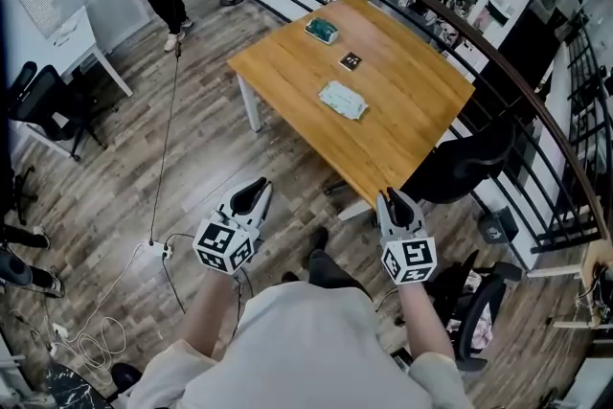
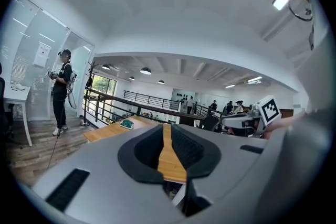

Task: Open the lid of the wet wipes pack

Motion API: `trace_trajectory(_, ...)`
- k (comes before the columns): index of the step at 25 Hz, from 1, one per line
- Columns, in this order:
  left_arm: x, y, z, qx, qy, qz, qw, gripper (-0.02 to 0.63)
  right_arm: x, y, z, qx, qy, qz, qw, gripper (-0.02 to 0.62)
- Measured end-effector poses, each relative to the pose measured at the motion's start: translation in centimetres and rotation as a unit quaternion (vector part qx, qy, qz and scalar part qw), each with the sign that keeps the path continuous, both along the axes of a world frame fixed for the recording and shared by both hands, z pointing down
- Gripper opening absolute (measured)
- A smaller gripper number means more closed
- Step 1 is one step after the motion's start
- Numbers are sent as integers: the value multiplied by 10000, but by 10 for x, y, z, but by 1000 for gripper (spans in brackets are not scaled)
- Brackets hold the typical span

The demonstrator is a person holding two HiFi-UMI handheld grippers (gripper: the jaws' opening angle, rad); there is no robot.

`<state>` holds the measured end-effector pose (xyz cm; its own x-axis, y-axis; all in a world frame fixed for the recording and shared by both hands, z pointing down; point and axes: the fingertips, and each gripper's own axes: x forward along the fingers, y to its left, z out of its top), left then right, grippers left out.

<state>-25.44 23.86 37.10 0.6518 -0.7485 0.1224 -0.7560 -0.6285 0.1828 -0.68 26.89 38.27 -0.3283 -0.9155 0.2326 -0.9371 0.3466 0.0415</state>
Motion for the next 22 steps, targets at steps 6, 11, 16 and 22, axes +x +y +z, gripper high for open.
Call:
trace_trajectory(6,5,-33,9,-85,-57,-98,9999,41,3,-39,12,-91,-30,-132,9999,60)
trace_trajectory(11,16,-70,9,-132,-79,-124,9998,41,10,-83,17,-160,-22,-226,9996,61)
trace_trajectory(16,30,-114,9,-186,-82,-161,9997,41,23,-130,21,-242,-37,-288,9993,60)
trace_trajectory(22,48,-157,5,-239,-112,-188,9995,41,35,-178,23,-335,-85,-390,9986,60)
